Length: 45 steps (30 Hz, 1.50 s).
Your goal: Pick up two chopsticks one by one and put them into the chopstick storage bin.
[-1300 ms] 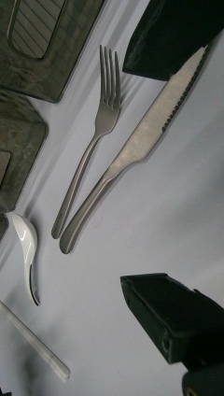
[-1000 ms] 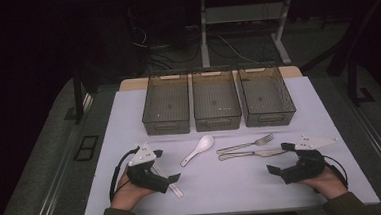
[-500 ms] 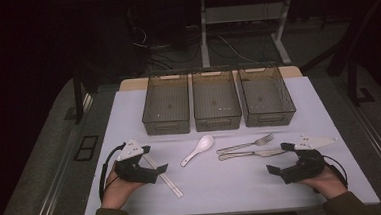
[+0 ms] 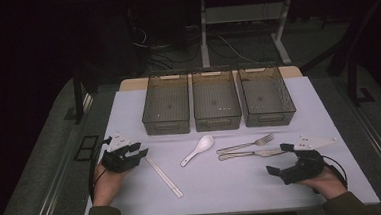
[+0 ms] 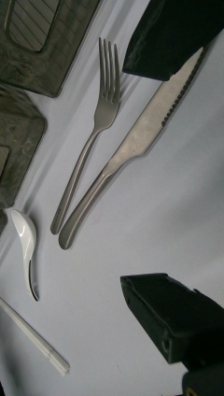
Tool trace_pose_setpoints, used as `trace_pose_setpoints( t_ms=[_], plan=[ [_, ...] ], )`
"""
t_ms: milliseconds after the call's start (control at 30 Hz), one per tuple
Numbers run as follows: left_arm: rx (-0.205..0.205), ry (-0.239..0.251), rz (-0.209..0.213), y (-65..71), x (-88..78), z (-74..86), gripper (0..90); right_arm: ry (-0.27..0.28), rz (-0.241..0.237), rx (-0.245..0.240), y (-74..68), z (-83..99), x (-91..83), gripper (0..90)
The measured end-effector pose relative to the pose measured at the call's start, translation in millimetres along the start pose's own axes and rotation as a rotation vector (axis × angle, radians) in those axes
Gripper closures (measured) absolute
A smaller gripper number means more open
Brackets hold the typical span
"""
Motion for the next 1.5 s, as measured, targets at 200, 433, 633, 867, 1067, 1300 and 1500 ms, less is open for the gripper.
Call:
trace_pose_setpoints(
  t_ms=[200, 433, 633, 867, 1067, 1300, 1500],
  plan=[
    [-0.005, -0.049, -0.027, -24.9, 15.3, -1.6, 86.1, -0.001, -0.005, 0.002, -0.5, 0.2, 0.3, 0.8],
    [0.020, -0.100, -0.045, -36.0, 33.2, 0.7, 88.8, -0.007, -0.003, 0.006, -0.2, 0.9, 2.1, 0.8],
    [0.011, -0.116, -0.067, -43.7, 40.7, 2.1, 88.8, -0.011, -0.002, 0.007, -0.2, 1.4, 3.5, 0.8],
    [0.000, -0.152, -0.076, -51.6, 42.5, 10.8, 88.9, -0.011, -0.001, 0.007, 0.0, 1.4, 3.0, 0.8],
    [-0.004, -0.160, -0.076, -52.5, 40.1, 12.9, 88.9, -0.011, 0.000, 0.008, 0.2, 1.4, 2.8, 0.8],
    [-0.017, -0.162, -0.081, -55.0, 31.7, 19.1, 89.0, -0.009, 0.001, 0.008, 0.8, 1.2, 2.4, 0.8],
    [-0.033, -0.162, -0.086, -57.6, 22.9, 25.6, 88.9, -0.008, 0.001, 0.006, 0.5, 1.1, 1.9, 0.8]
  ],
)
Point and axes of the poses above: each handheld gripper's, and its own axes: x roughly forward along the jaws, z roughly out of its underside, y roughly to its right, the point moved 10 cm from there along x, roughly forward along the jaws
